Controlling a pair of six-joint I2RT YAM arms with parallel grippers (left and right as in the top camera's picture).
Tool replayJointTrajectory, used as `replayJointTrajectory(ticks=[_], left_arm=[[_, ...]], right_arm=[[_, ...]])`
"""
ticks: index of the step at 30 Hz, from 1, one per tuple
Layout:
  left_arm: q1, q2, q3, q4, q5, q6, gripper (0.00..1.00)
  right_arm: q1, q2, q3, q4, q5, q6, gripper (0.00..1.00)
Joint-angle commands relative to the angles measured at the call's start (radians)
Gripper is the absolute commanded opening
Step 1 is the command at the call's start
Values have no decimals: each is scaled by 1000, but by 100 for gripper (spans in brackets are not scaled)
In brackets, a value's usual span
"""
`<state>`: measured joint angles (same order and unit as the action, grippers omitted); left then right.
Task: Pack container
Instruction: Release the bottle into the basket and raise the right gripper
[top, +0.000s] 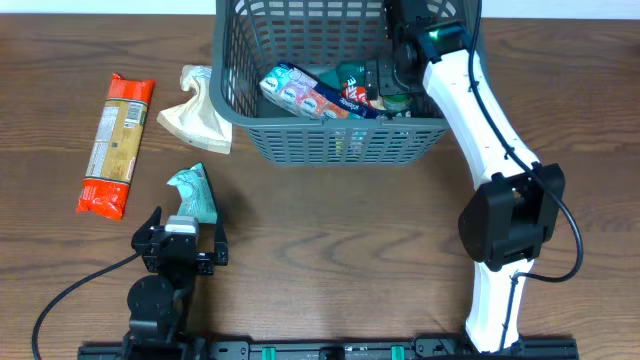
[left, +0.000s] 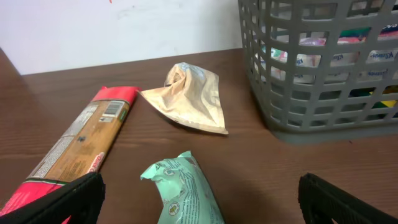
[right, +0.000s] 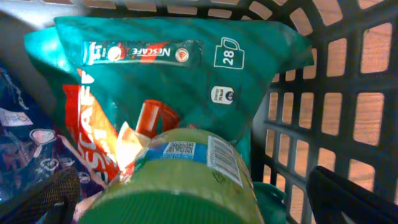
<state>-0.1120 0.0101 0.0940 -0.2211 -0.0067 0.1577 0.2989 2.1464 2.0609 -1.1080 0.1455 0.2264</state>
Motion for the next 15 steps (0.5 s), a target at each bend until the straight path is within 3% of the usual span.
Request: replayJointTrajectory(ticks=[1,10,15], left_arm=[[6,-6,-24,-9,-5,6,99],[6,-6,-24,-9,-5,6,98],[6,-6,-24,-9,-5,6,98]], right_arm=[[9,-14,70,-12,0,-19,99],[9,-14,368,-125,5,-18,99],[-10,-14,570,-224,128,26,99]])
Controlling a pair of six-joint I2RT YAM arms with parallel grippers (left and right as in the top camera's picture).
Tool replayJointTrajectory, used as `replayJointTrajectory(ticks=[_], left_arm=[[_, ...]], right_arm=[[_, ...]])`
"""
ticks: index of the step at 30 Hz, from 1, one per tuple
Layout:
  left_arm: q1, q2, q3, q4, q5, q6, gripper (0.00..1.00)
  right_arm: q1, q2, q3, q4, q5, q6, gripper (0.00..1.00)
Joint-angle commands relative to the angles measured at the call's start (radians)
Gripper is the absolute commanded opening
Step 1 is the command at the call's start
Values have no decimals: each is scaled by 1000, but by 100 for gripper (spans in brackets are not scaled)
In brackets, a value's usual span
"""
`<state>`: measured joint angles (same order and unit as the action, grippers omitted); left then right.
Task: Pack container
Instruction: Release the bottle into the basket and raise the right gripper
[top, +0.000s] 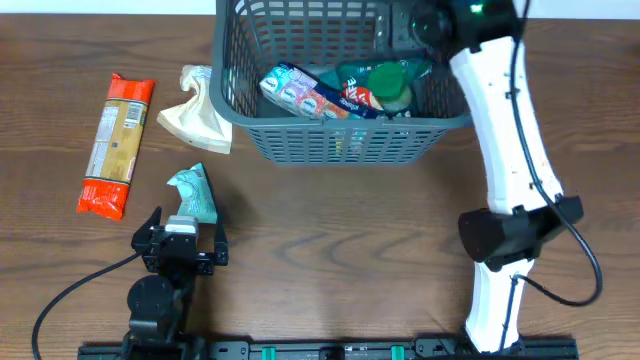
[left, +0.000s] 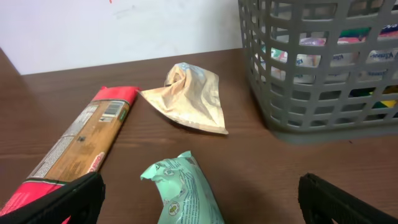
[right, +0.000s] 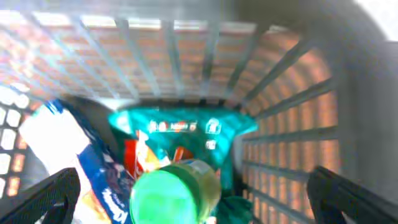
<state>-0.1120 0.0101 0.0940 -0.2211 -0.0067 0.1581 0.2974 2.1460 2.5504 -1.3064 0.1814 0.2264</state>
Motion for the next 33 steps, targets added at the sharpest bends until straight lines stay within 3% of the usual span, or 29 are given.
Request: replayJointTrajectory(ticks=[1,6,10,19,33], left_arm=[[6,-6,-24,-9,-5,6,99],[6,-6,-24,-9,-5,6,99],[6,-6,-24,-9,-5,6,99],[6,-6,-24,-9,-5,6,99],[6,-6,-24,-9,-5,6,99]], right_arm=[[-18,-14,123,-56,147,56,99],[-93,-14,248,-197,350,246,99],[-196,-14,269,-273,361,317,99],[-405,-13,211,-346,271,345,99],[-541,-13,-62,-328,266,334,99]])
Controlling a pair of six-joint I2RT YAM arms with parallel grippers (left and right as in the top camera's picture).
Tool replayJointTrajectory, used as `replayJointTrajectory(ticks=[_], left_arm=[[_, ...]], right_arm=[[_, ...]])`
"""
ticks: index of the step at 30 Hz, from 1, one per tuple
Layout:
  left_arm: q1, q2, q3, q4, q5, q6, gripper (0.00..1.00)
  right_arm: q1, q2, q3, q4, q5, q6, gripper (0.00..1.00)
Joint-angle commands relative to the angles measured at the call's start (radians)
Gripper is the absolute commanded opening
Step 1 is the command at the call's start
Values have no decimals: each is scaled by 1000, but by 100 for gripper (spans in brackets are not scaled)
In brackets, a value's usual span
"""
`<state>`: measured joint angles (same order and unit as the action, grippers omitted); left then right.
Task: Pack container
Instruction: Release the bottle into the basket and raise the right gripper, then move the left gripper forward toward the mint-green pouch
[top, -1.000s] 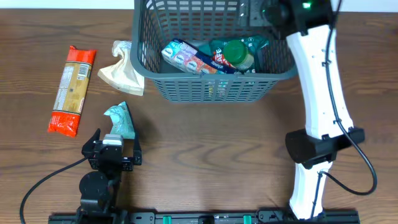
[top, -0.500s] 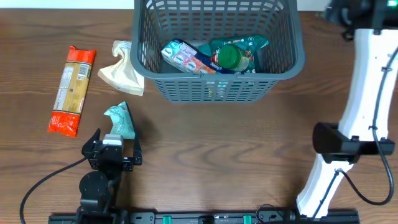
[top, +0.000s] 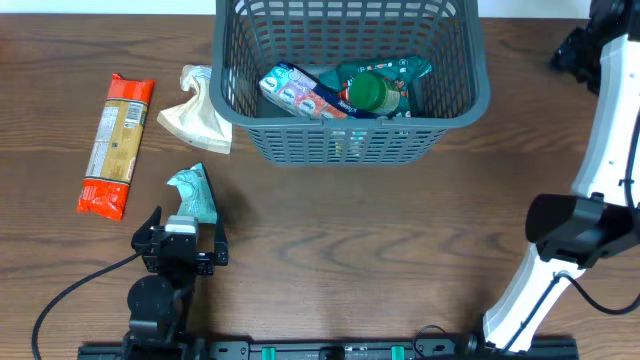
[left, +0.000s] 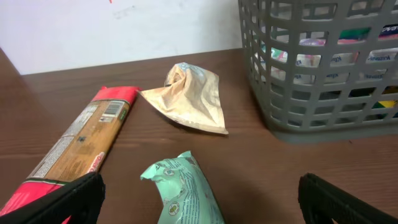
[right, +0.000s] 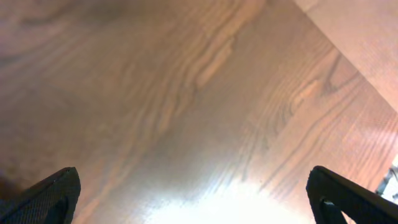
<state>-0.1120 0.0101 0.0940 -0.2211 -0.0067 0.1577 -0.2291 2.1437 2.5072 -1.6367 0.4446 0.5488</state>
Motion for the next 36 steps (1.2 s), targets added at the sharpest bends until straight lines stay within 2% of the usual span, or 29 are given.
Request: replayJointTrajectory(ticks=[1,29,33,36], left_arm=[[6,-6,-24,-9,-5,6,99],[6,-6,-24,10,-5,15,99],[6,-6,-17,44,82,13,98],[6,1,6,34,93,-71,99]], right_arm=[[-16,-11,-26,3,0,12,99],[-13,-11,-41,10,-8,12,99],[-13,-11,-41,10,-8,12,99],[-13,-11,-41,10,-8,12,99]])
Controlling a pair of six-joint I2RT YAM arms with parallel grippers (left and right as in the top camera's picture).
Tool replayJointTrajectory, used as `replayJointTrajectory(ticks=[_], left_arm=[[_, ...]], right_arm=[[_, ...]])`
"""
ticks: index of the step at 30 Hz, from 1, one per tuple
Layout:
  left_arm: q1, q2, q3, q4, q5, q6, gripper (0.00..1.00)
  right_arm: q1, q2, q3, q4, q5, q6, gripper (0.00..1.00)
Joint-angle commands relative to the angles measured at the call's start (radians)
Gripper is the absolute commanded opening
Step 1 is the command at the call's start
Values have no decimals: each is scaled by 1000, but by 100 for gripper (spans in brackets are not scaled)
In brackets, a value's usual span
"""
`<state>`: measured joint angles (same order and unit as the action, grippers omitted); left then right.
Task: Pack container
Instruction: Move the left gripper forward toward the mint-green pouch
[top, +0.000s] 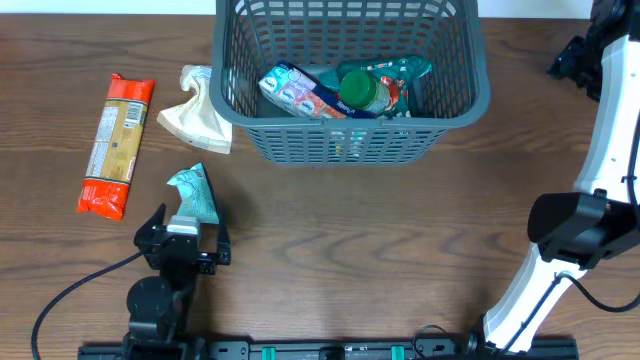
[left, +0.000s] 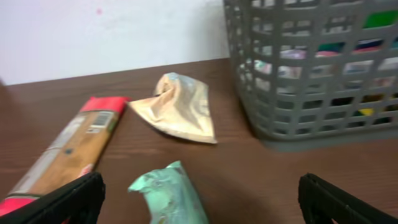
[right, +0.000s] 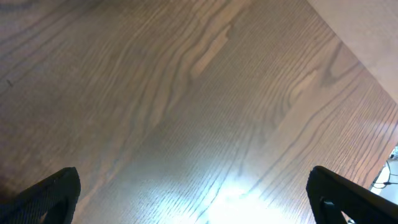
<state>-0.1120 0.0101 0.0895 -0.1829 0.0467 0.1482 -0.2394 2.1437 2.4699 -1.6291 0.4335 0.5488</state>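
Note:
The grey basket (top: 350, 142) at the table's back holds a green-lidded jar (top: 358, 90), a teal coffee bag (top: 405, 72) and a blue-white pack (top: 295, 90). Left of it lie a beige pouch (top: 195, 115), a red pasta pack (top: 117, 145) and a mint pouch (top: 192, 195). My left gripper (top: 183, 238) stands open just in front of the mint pouch (left: 166, 194), with the basket (left: 311, 74) to its right. My right gripper (top: 566, 62) is open over bare wood (right: 186, 93), to the right of the basket, with nothing between its fingers.
The table's right edge (right: 354, 56) runs close by the right gripper. In the left wrist view a white wall (left: 112, 31) stands behind the table. The beige pouch (left: 174, 109) and the pasta pack (left: 62, 149) lie ahead of the left gripper.
The left gripper has shifted a little, so the pouches and basket sit further left in its view. The jar lies slightly more to the left in the basket. The right gripper has barely moved.
My right gripper was first low in the basket, open round the green-lidded jar on the coffee bag. Then it was up above the basket with the jar left inside. Later it was over bare table right of the basket, where it still is.

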Motion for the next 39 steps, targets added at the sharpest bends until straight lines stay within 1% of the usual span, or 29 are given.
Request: replayJointTrajectory(ticks=[1,4,8,11,14,15,18,22,25,27,29,33,39], left_arm=[[6,13,26,-18,18,-90,98],[6,77,116,-77,-65,-127,98],[6,261,335,-171,-154,-127,98],[6,441,524,-282,-155,-134,98],[6,623,701,-405,-150,-166,98],[6,705,769,-452,-114,-169,98],[6,838,859,-509,-56,-169,99],[6,966,882,-534,-55,-169,99],[6,1014,882,-538,-31,-206,98],[6,1038,882,-543,-31,-309,98],[6,1059,882,-559,-30,-365,98],[18,1093,882,-578,-23,-364,98],[139,1204,883,-607,123,-375,98]], right_arm=[[-2,-11,-3,2,3,12,99],[-2,-11,-3,2,3,12,99],[-2,-11,-3,2,3,12,99],[-3,-11,-3,2,3,12,99],[-2,-11,-3,2,3,12,99],[-2,-11,-3,2,3,12,99],[-2,-11,-3,2,3,12,99],[-3,-11,-3,2,3,12,99],[-2,-11,-3,2,3,12,99],[-2,-11,-3,2,3,12,99],[-2,-11,-3,2,3,12,99],[-2,-11,-3,2,3,12,99],[0,-11,-3,2,3,12,99]])
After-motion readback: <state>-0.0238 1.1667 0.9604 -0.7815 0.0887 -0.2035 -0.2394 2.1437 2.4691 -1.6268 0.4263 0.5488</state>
